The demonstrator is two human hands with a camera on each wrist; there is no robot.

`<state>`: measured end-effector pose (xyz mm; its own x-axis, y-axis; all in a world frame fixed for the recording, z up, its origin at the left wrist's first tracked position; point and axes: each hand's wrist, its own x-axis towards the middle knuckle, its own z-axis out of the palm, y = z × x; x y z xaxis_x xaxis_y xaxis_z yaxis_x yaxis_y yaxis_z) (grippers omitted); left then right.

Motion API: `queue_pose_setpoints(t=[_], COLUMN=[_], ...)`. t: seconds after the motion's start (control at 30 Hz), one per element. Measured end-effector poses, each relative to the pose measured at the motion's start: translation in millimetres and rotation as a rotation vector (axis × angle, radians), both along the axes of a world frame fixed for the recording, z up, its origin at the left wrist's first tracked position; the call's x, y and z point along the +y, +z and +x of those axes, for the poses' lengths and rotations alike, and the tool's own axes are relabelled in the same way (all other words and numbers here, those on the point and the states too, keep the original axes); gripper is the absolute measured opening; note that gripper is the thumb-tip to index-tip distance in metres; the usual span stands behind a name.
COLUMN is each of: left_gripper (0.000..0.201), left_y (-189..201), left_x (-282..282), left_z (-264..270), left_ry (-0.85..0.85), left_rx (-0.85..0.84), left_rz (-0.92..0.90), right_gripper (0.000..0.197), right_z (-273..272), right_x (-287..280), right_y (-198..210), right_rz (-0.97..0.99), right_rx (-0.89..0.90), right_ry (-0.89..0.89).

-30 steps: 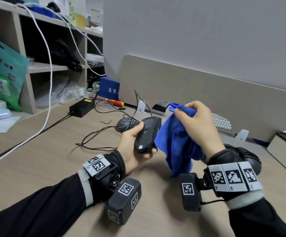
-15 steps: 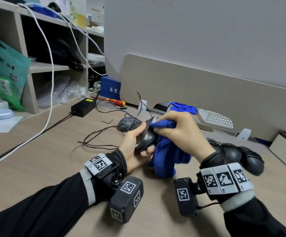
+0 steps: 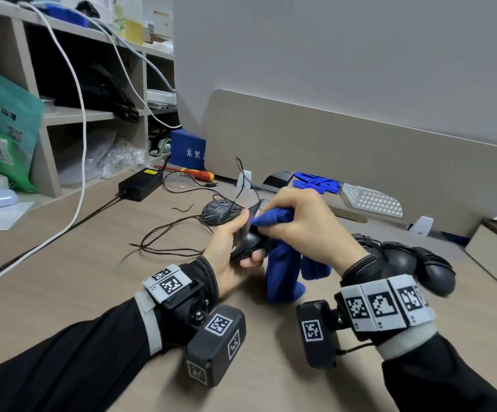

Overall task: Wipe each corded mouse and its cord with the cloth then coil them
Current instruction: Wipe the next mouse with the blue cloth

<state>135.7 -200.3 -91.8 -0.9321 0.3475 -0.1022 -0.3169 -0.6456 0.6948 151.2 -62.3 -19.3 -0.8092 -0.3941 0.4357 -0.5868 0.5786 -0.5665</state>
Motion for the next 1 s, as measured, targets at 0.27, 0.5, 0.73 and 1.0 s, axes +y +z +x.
queue_pose_setpoints(t=[0.27, 0.5, 0.73, 1.0], left_gripper=[0.035, 0.036, 0.028, 0.043], left_y=[-4, -8, -13, -18], left_x=[-2, 1, 6, 8], left_z=[-5, -9, -10, -11], left_ry=[-0.035, 0.134, 0.319, 0.262], left_rx=[-0.027, -0.012, 0.167, 0.364], left_rz=[0.078, -0.116, -0.288, -0.351], right_gripper=[0.022, 0.011, 0.017, 0.018], right_z=[-9, 0, 0, -14], right_x=[4, -7, -4, 31], right_y=[-6, -9, -11, 5], right_rz=[-0.040, 0.053, 0.130, -0.172], right_rx=[0.068, -0.101, -0.144, 0.050], right_ry=[-0.067, 0.102, 0.063, -0.347])
